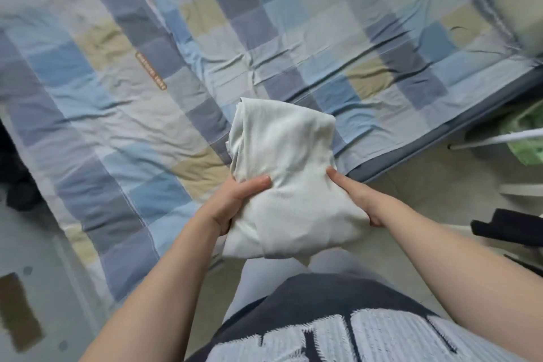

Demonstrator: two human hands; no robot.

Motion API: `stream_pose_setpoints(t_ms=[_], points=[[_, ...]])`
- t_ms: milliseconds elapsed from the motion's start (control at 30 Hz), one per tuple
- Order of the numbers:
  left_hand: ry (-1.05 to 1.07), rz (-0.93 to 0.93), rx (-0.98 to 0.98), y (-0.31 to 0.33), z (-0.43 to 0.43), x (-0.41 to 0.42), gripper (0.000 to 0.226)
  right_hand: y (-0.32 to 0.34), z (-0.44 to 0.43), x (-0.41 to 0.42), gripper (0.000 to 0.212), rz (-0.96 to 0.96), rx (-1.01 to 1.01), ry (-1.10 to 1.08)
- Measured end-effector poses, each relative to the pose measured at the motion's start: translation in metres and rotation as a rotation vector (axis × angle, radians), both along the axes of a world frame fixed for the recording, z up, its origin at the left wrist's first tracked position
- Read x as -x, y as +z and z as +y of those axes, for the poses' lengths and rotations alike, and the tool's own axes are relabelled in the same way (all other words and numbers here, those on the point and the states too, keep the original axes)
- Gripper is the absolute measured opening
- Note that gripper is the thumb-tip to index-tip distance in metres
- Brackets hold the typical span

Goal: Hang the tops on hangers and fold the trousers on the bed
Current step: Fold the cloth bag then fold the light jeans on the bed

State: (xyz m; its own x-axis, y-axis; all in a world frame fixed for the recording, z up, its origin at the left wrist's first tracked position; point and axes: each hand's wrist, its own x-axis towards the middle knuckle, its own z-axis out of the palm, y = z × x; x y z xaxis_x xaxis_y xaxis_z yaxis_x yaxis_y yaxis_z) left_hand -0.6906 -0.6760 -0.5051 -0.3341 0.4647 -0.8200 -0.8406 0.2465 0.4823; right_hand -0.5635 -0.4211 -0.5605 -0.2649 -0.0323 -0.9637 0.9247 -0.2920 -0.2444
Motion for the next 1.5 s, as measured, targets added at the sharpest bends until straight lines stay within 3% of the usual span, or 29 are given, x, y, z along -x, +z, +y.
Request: stream_pose_setpoints(t_ms=[233, 433, 600, 733, 867, 1000, 1167, 1300, 1500], points=[[-0.322, 0.061, -0.147, 0.086, 0.065, -0.002, 0.109, 0.092, 0.016, -0.085, 0.105, 0.266, 0.205, -0.496], [-0.632, 0.171, -0.268, 0.130, 0.145, -0.047, 0.090, 0.153, 0.036, -0.162, 0.090, 0.527, 0.085, -0.861], [-0.775, 0.328, -0.249, 0.151, 0.215, -0.120, 0.073, 0.192, 0.064, -0.264, 0.096, 0.422, -0.256, -0.877], [-0.786, 0.448, -0.271, 0.161, 0.262, -0.204, 0.059, 0.216, 0.085, -0.349, 0.087, 0.504, -0.598, -0.986], [-0.768, 0.536, -0.381, 0.183, 0.307, -0.302, 0.053, 0.235, 0.106, -0.441, 0.099, 0.550, -0.875, -1.014], [-0.783, 0.587, -0.486, 0.206, 0.353, -0.389, 0.058, 0.259, 0.116, -0.524, 0.084, 0.559, -1.028, -1.112], [-0.898, 0.579, -0.602, 0.237, 0.404, -0.487, 0.055, 0.281, 0.121, -0.614, 0.081, 0.488, -1.177, -1.260], [-1.032, 0.562, -0.685, 0.255, 0.446, -0.559, 0.056, 0.291, 0.127, -0.679, 0.091, 0.413, -1.275, -1.410], [-1.277, 0.502, -0.847, 0.266, 0.518, -0.674, 0.053, 0.295, 0.131, -0.762, 0.068, 0.265, -1.415, -1.663]])
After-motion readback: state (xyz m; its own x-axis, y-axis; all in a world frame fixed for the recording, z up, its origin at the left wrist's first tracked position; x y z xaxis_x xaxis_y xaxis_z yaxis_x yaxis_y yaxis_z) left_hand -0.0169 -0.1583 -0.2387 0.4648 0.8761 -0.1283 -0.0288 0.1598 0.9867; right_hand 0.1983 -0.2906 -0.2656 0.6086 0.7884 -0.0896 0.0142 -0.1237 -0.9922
